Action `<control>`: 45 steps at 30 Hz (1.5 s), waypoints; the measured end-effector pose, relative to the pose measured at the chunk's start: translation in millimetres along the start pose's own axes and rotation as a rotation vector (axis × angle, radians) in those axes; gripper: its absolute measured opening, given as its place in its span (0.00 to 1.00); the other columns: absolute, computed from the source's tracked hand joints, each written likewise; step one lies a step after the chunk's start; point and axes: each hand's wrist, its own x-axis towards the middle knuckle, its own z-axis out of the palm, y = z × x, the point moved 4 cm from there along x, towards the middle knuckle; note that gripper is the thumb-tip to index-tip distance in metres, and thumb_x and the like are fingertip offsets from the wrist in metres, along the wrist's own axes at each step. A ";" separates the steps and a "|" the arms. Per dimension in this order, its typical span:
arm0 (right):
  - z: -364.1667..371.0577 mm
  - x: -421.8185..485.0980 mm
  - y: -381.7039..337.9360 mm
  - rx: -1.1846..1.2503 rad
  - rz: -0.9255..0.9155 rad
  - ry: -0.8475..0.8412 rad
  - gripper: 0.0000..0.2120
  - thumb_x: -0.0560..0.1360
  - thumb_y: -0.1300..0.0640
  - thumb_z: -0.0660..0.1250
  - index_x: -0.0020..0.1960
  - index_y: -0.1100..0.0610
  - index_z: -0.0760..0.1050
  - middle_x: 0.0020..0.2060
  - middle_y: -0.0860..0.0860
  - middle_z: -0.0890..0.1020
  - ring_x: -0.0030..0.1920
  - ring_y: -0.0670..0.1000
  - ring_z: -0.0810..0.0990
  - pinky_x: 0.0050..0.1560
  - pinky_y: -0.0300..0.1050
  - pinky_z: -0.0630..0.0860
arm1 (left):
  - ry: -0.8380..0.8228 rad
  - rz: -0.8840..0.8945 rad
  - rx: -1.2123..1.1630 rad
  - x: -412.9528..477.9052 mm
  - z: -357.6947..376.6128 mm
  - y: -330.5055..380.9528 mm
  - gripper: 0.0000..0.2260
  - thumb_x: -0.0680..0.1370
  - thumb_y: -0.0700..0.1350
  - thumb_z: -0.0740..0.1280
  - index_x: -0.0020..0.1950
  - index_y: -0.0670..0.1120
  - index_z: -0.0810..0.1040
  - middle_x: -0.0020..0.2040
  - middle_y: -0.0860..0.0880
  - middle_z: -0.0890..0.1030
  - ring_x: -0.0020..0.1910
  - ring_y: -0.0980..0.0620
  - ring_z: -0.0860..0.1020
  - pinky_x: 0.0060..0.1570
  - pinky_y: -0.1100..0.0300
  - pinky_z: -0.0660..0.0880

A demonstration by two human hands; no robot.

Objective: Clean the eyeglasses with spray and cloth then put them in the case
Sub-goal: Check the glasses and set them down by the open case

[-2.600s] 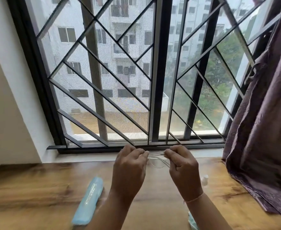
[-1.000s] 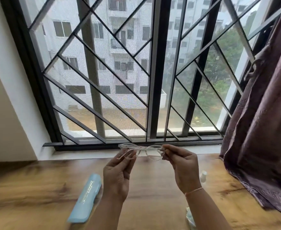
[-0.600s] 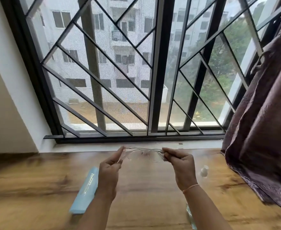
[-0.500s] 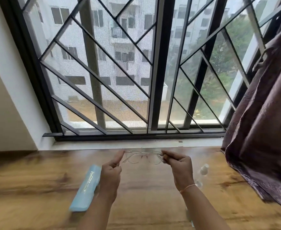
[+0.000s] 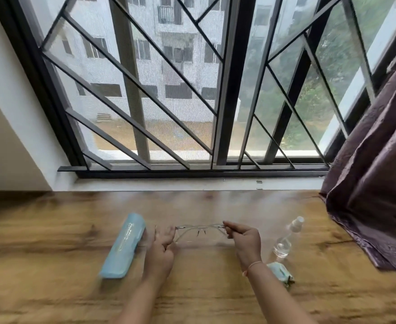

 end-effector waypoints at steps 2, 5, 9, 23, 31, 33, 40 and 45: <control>-1.1 1.1 8.0 -0.048 -0.001 0.002 0.11 0.69 0.74 0.66 0.46 0.64 0.82 0.39 0.54 0.84 0.36 0.38 0.81 0.43 0.29 0.76 | 0.013 -0.005 0.017 1.5 1.7 -5.2 0.19 0.75 0.29 0.61 0.65 0.42 0.73 0.66 0.51 0.70 0.72 0.56 0.51 0.53 0.88 0.42; -3.2 2.5 19.3 -0.109 -0.002 -0.004 0.10 0.69 0.73 0.68 0.45 0.62 0.82 0.40 0.54 0.84 0.38 0.38 0.81 0.44 0.28 0.75 | 0.020 -0.025 0.014 2.5 3.6 -9.6 0.22 0.74 0.26 0.58 0.64 0.42 0.74 0.66 0.50 0.71 0.72 0.56 0.50 0.54 0.88 0.43; -3.3 3.9 29.4 -0.147 0.003 -0.007 0.11 0.69 0.72 0.68 0.44 0.59 0.83 0.38 0.49 0.84 0.41 0.43 0.82 0.45 0.29 0.75 | 0.026 -0.053 0.034 3.9 4.9 -14.6 0.29 0.68 0.23 0.53 0.65 0.42 0.73 0.68 0.48 0.70 0.71 0.60 0.49 0.61 0.81 0.45; -1.6 4.3 33.3 -0.338 -0.133 -0.030 0.13 0.69 0.71 0.68 0.45 0.57 0.83 0.39 0.49 0.84 0.41 0.41 0.80 0.49 0.37 0.77 | 0.084 -0.022 0.258 -1.5 3.3 -12.3 0.28 0.68 0.28 0.59 0.65 0.46 0.75 0.69 0.46 0.67 0.74 0.53 0.55 0.65 0.63 0.59; -1.2 3.0 31.5 -0.386 -0.172 -0.043 0.12 0.69 0.71 0.68 0.46 0.58 0.83 0.40 0.50 0.83 0.43 0.44 0.80 0.45 0.30 0.74 | 0.062 -0.038 0.309 -3.3 3.8 -13.1 0.28 0.66 0.35 0.57 0.66 0.48 0.74 0.70 0.47 0.67 0.74 0.52 0.56 0.68 0.58 0.61; -0.8 2.1 30.1 -0.379 -0.163 -0.047 0.12 0.69 0.72 0.67 0.46 0.59 0.83 0.39 0.49 0.83 0.42 0.41 0.79 0.43 0.26 0.73 | 0.078 -0.009 0.326 -4.0 4.4 -12.0 0.28 0.68 0.31 0.59 0.66 0.48 0.74 0.70 0.50 0.66 0.74 0.53 0.54 0.69 0.56 0.62; -2.6 2.3 29.0 -0.352 -0.116 -0.096 0.15 0.69 0.74 0.66 0.46 0.58 0.83 0.38 0.47 0.83 0.41 0.46 0.80 0.45 0.33 0.76 | 0.106 -0.001 0.326 -5.2 4.3 -9.2 0.25 0.70 0.30 0.61 0.65 0.45 0.74 0.68 0.52 0.69 0.74 0.54 0.53 0.69 0.61 0.58; -1.7 -0.2 26.5 -0.385 -0.118 -0.089 0.16 0.70 0.75 0.64 0.50 0.60 0.82 0.31 0.42 0.81 0.37 0.38 0.78 0.41 0.26 0.71 | 0.116 0.025 0.337 -5.3 5.9 -11.3 0.24 0.71 0.31 0.61 0.65 0.44 0.74 0.68 0.51 0.70 0.74 0.54 0.54 0.67 0.65 0.55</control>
